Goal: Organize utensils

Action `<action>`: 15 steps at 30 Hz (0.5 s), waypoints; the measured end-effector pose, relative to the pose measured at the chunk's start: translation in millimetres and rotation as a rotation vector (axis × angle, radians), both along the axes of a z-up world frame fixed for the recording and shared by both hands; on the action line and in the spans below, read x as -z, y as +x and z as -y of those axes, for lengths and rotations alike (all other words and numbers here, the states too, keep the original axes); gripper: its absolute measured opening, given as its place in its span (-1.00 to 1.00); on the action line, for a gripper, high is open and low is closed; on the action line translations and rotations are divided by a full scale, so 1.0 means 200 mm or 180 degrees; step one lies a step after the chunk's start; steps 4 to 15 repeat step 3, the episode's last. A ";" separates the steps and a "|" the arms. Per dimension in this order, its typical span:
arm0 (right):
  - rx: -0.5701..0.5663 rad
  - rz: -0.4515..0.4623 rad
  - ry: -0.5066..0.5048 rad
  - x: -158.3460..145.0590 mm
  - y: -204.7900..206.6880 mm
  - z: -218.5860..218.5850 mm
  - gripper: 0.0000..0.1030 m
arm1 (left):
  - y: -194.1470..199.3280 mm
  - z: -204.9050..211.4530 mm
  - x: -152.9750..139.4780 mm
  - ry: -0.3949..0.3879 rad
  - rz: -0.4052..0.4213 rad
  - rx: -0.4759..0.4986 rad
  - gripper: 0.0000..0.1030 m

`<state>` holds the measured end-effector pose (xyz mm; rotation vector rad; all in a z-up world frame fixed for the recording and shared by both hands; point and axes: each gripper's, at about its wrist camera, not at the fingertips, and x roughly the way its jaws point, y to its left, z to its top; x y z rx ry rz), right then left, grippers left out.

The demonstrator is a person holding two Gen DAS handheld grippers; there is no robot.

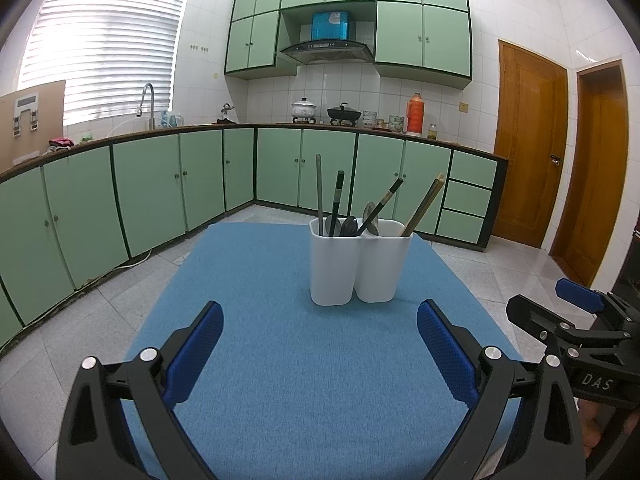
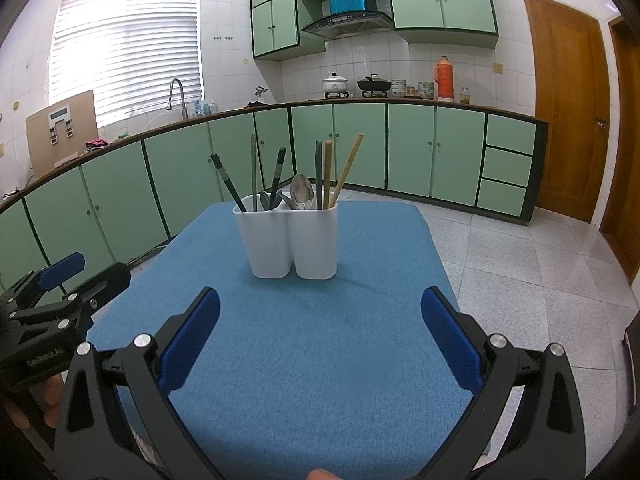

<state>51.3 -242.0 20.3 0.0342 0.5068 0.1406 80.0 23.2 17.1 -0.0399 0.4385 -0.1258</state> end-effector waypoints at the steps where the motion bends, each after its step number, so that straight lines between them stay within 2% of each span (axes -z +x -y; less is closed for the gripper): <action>1: 0.0000 0.0002 0.0000 0.00 0.00 0.00 0.90 | 0.00 0.00 -0.01 0.0000 0.0000 -0.0001 0.85; 15: 0.0000 0.0006 -0.0003 0.00 0.00 0.00 0.90 | 0.00 0.00 -0.01 0.0000 0.0005 0.0001 0.85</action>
